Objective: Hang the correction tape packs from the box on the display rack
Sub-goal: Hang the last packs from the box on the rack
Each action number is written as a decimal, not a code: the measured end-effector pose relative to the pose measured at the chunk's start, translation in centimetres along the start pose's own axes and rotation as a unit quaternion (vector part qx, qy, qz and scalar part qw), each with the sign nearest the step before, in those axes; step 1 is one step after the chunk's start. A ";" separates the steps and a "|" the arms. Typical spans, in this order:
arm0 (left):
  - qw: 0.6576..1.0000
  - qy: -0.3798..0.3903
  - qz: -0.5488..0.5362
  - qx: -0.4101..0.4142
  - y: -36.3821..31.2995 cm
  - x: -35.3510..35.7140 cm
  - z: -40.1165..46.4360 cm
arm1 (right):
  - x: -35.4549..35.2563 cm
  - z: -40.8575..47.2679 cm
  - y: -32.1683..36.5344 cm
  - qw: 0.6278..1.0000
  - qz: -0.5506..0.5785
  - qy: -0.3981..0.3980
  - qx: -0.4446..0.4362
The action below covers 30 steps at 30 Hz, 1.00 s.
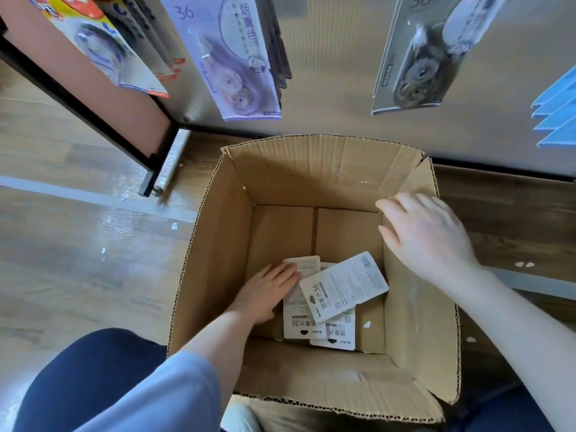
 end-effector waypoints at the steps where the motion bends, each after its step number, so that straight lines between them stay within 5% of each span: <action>1: 1.000 -0.008 0.003 0.007 -0.1 0.0 0.3 | 0.1 0.0 0.0 1.000 0.001 -0.003 -0.002; 15: 0.997 -0.073 0.008 -0.011 0.1 0.1 1.5 | 0.6 0.1 0.0 0.999 0.025 -0.025 -0.014; 26: 0.982 -0.161 -0.006 0.093 0.3 -0.9 1.4 | 0.6 0.1 0.0 0.999 0.031 -0.030 -0.015; 30: 0.989 -0.126 -0.022 0.080 -0.2 -1.2 1.2 | 0.6 0.1 0.1 0.999 0.032 -0.032 -0.017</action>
Point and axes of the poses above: each hand's wrist, its own z-axis towards the middle knuckle, its own x-axis out of the palm, y = z × x, the point moved 2 cm from there along z, towards the middle knuckle, and after that the axes turned 5 degrees about z, right-handed, at the moved point
